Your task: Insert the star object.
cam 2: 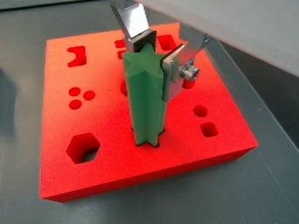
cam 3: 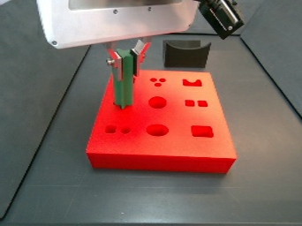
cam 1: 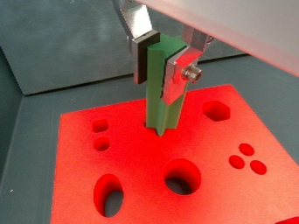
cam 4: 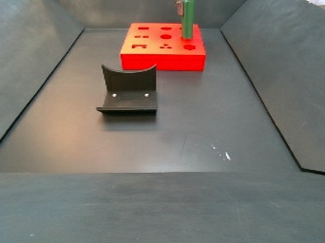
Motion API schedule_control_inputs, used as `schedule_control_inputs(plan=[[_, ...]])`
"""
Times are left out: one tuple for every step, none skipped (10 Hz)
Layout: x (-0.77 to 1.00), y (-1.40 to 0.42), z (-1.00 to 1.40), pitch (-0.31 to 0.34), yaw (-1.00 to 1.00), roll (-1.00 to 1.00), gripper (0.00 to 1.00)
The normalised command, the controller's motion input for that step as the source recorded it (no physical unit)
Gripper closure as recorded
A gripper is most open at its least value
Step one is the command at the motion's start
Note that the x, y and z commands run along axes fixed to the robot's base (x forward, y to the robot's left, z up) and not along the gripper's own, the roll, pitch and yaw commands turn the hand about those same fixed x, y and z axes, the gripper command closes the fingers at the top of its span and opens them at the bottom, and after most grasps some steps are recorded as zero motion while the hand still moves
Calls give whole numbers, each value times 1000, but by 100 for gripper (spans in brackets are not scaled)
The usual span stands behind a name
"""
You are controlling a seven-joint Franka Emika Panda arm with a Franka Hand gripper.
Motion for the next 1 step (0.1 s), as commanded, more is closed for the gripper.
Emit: schedule_control_inputs(plan=[[0,0,0,0,0,0,100]])
